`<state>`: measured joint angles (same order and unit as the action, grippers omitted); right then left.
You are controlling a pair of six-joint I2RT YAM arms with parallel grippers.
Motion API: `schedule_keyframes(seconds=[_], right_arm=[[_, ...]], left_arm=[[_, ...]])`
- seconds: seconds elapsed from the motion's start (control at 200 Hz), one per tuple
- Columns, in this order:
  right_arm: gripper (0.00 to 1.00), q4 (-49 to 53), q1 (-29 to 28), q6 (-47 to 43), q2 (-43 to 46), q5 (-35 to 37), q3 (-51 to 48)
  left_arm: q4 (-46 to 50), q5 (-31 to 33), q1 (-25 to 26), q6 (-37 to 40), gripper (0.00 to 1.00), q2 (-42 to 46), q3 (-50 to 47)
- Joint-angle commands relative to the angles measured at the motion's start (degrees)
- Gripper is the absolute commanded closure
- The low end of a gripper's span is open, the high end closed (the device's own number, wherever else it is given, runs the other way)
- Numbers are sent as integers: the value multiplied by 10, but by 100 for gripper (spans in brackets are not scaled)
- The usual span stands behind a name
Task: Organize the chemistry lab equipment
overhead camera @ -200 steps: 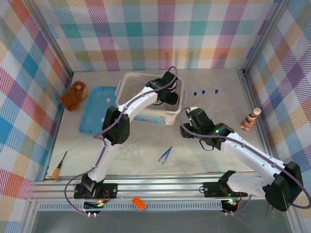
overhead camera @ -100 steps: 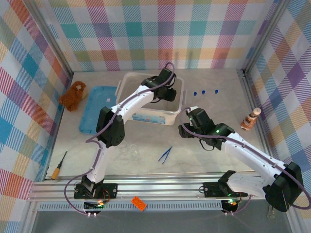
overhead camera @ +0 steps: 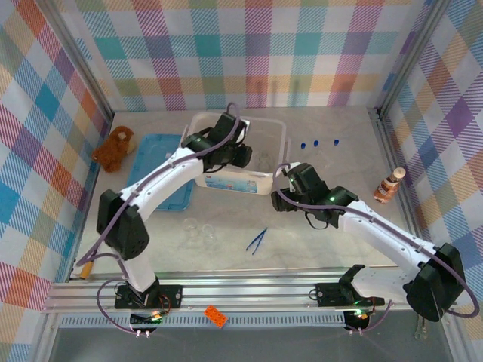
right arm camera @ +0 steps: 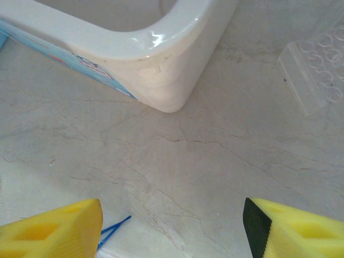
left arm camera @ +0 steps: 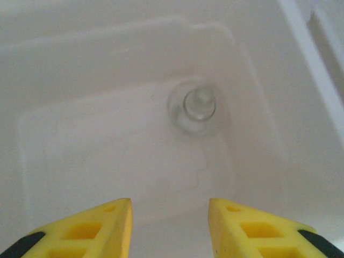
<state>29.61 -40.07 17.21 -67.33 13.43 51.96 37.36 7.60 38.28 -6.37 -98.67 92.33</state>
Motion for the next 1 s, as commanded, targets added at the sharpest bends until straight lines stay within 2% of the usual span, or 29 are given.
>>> schedule_keyframes(seconds=[0.0,0.15,0.3,0.485,0.57,0.755,0.995], right_arm=[[30,-22,0,-12,-15,-31,16],[31,-30,-14,-22,-21,-35,13],[31,-33,-22,-24,-21,-32,7],[31,-34,-33,-23,-20,-26,-2],[31,-38,-36,-22,-20,-29,-5],[32,-41,-47,-26,-27,-30,-5],[33,-44,-61,-23,-32,-27,-14]], left_arm=[[17,37,22,6,59,76,-59],[32,68,58,-18,55,158,-155],[38,92,92,-80,51,230,-250],[47,165,151,-157,51,322,-349],[42,173,163,-189,49,361,-387],[70,186,175,-228,47,387,-429],[40,165,177,-257,47,399,-493]])
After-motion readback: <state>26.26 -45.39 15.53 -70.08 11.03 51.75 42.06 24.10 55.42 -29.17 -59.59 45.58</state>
